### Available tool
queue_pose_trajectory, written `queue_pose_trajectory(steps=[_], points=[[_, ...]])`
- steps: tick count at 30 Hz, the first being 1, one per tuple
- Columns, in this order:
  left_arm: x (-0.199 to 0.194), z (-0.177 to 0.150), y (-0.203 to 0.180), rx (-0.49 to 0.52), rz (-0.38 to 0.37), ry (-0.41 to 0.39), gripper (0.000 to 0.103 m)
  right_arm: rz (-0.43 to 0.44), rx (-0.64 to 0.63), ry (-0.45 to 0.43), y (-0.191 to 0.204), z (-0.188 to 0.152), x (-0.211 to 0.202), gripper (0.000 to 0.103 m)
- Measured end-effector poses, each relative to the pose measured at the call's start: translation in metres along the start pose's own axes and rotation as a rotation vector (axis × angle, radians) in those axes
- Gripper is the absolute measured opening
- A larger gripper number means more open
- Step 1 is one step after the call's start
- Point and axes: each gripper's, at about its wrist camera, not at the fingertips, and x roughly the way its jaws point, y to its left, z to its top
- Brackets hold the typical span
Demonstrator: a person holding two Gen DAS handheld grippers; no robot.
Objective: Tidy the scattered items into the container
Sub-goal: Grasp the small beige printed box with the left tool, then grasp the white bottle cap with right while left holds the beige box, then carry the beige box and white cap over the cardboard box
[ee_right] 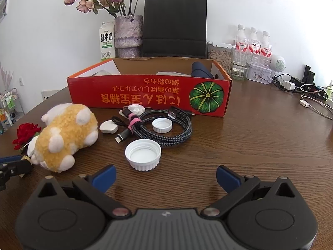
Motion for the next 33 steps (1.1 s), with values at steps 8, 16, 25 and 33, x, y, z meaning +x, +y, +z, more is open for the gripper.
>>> queue_pose_trajectory(steps=[8,16,25,33], points=[[-0.013,0.006,0.005,-0.027,0.008,-0.049,0.021,-0.018,-0.024,0.027,0.004,0.002,0.005,0.103],[-0.016,0.010,0.009,-0.042,0.018,-0.072,0.021,-0.008,-0.004,0.014,0.009,0.015,0.012,0.082],[-0.018,0.010,0.011,-0.048,0.016,-0.082,0.021,0.037,0.017,0.008,0.008,0.018,0.015,0.039],[-0.019,0.014,0.011,-0.054,0.010,-0.092,0.021,0.046,0.058,-0.047,-0.003,0.016,-0.003,0.039]])
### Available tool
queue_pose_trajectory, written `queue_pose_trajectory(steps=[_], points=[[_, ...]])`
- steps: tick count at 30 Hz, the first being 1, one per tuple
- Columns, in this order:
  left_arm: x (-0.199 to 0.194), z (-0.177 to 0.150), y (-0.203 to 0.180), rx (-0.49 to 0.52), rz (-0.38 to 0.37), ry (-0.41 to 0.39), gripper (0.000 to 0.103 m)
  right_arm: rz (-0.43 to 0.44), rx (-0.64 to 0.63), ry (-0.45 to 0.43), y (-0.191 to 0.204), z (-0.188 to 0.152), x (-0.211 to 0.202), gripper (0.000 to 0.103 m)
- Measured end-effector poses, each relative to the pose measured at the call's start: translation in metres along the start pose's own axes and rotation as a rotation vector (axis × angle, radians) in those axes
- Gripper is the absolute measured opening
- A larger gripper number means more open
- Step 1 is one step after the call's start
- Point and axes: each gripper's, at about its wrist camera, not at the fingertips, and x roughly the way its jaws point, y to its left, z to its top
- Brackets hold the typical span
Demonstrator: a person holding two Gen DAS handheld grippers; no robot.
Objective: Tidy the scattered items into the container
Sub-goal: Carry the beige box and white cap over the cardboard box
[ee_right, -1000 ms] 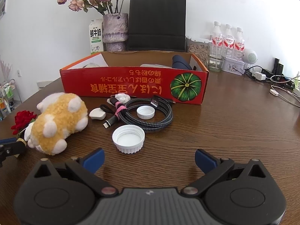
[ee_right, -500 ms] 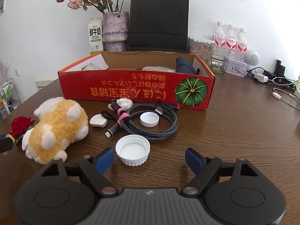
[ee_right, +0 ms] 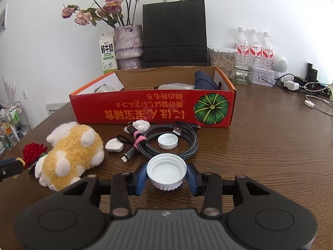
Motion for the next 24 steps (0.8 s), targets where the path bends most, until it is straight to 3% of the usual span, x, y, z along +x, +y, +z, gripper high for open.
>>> queue_pose_trajectory(steps=[12,24], points=[[-0.004,0.025,-0.010,0.027,-0.022,-0.081,0.021,0.014,-0.009,-0.073,0.003,0.018,-0.015,0.039],[-0.001,0.082,-0.030,0.046,-0.058,-0.239,0.021,0.043,-0.041,-0.189,0.013,0.065,-0.021,0.039]])
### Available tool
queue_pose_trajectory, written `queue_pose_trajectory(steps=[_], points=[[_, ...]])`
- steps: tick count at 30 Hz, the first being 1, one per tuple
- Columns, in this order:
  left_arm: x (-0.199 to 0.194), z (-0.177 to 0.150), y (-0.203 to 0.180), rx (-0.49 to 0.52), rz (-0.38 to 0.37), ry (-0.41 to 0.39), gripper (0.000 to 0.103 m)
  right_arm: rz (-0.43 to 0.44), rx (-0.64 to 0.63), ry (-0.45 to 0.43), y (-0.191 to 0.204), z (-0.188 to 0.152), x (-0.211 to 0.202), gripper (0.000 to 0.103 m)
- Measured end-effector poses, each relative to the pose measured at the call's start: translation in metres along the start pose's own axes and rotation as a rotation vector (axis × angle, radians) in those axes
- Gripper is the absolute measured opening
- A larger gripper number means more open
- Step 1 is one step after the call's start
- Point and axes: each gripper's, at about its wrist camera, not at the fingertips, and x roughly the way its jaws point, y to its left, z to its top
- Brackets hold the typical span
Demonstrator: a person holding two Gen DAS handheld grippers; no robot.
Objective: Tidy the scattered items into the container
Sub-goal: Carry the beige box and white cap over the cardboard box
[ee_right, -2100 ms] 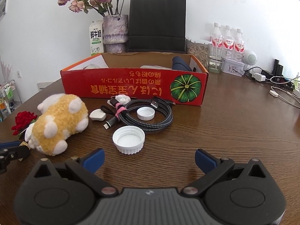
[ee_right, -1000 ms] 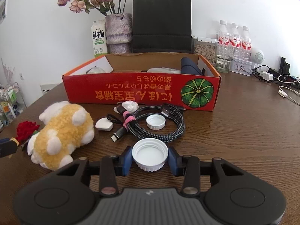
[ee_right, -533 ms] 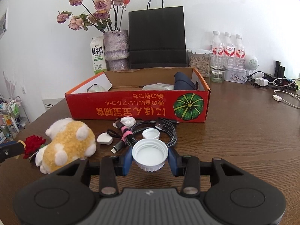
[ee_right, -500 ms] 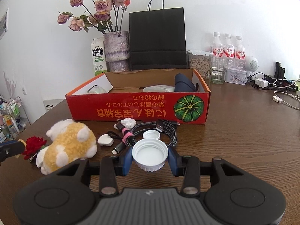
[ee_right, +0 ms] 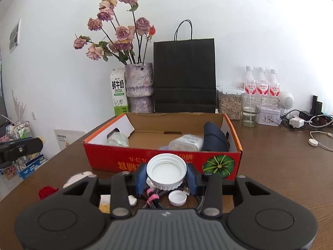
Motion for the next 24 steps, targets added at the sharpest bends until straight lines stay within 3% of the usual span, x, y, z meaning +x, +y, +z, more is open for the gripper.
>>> queue_pose_trajectory(steps=[8,15,22,24], points=[[0.034,0.028,-0.011,-0.018,-0.015,-0.053,0.021,0.018,0.027,-0.071,0.000,0.036,0.021,0.039],[0.080,0.044,-0.014,-0.045,-0.004,-0.054,0.021,0.022,0.041,-0.098,0.004,0.058,0.062,0.039],[0.144,0.044,-0.012,-0.089,0.025,-0.034,0.021,0.034,0.063,-0.082,0.006,0.052,0.114,0.039],[0.158,0.035,-0.009,-0.076,0.017,0.013,0.021,0.039,0.061,-0.047,0.004,0.042,0.126,0.039]])
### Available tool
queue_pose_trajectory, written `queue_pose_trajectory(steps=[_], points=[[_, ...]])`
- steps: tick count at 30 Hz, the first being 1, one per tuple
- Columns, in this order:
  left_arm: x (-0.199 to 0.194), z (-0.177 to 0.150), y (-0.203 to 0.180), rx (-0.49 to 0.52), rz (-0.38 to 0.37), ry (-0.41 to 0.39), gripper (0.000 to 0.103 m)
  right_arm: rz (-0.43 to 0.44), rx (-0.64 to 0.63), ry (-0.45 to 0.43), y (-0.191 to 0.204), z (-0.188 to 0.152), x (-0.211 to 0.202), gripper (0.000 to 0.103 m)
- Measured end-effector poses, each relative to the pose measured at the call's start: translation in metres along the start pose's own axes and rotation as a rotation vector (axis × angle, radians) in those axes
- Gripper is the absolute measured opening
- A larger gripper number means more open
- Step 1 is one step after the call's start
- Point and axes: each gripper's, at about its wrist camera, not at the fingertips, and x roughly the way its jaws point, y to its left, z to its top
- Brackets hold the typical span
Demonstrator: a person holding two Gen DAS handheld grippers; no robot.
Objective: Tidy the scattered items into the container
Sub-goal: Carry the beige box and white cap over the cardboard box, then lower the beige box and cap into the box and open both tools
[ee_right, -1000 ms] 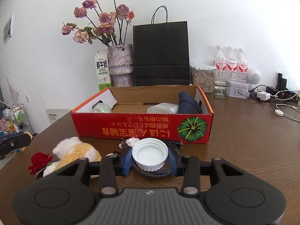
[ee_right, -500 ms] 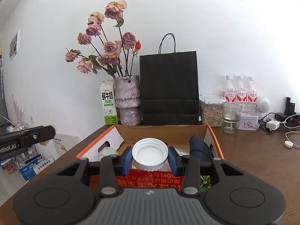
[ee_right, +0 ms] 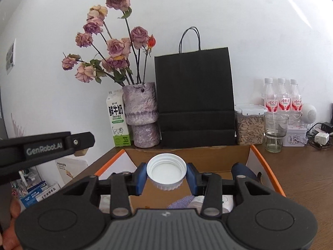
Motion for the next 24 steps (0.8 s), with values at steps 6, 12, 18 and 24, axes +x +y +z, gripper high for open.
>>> queue_pose_trajectory(steps=[6,12,18,24], points=[[0.021,-0.014,0.013,-0.034,0.003,0.089,0.021,-0.011,0.013,0.036,-0.006,-0.012,0.016,0.039],[0.018,-0.018,0.007,0.000,-0.009,0.070,0.021,-0.013,0.024,0.021,-0.008,-0.014,0.012,0.039],[0.020,-0.020,0.006,0.009,-0.011,0.080,0.021,-0.018,0.018,0.031,-0.007,-0.016,0.015,0.039],[0.024,-0.021,0.005,0.015,-0.010,0.091,0.021,-0.023,0.019,0.037,-0.008,-0.017,0.019,0.039]])
